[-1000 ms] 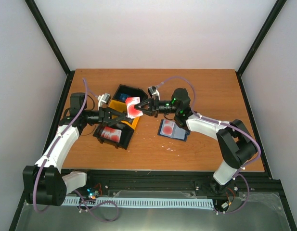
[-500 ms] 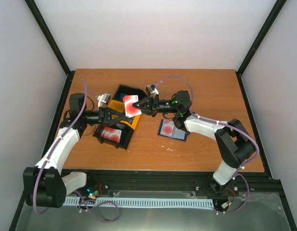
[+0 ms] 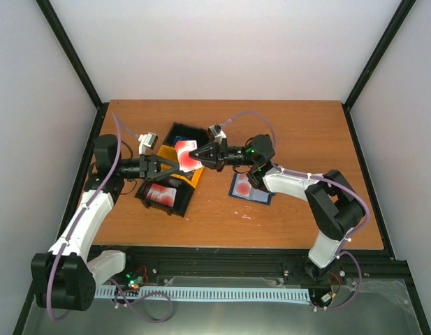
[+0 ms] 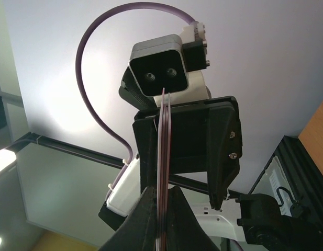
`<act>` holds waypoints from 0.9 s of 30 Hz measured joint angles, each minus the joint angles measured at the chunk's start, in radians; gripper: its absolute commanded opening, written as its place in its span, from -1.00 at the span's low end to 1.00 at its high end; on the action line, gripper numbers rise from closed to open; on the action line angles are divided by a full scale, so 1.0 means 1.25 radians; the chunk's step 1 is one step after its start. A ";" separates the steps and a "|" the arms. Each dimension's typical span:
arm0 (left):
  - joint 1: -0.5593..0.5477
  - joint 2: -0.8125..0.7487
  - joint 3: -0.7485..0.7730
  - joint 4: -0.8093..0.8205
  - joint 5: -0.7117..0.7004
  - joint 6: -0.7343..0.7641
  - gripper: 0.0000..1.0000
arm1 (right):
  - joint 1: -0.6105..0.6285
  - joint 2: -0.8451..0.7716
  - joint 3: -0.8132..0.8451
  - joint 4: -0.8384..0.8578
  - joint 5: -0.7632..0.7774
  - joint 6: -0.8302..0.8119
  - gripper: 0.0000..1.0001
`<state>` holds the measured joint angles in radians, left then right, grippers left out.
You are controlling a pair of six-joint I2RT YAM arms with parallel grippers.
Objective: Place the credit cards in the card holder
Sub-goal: Pick up the credit card from the storage box.
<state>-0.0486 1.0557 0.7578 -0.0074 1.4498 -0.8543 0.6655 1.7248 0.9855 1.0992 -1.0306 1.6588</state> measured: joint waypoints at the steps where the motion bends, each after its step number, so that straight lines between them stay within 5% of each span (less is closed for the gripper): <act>1: 0.000 0.000 -0.003 0.002 0.000 -0.001 -0.20 | 0.000 0.002 0.000 0.006 0.001 0.006 -0.94; 17: 0.000 0.001 -0.021 0.014 0.013 -0.003 -0.09 | 0.007 0.020 0.000 0.106 0.003 0.099 -0.94; 27: 0.000 0.047 0.005 -0.099 0.007 0.069 -0.50 | 0.007 0.038 0.002 0.114 0.012 0.114 -0.94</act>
<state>-0.0483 1.1141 0.7643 -0.1314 1.4582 -0.7681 0.6746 1.7721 0.9882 1.2419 -1.0153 1.8015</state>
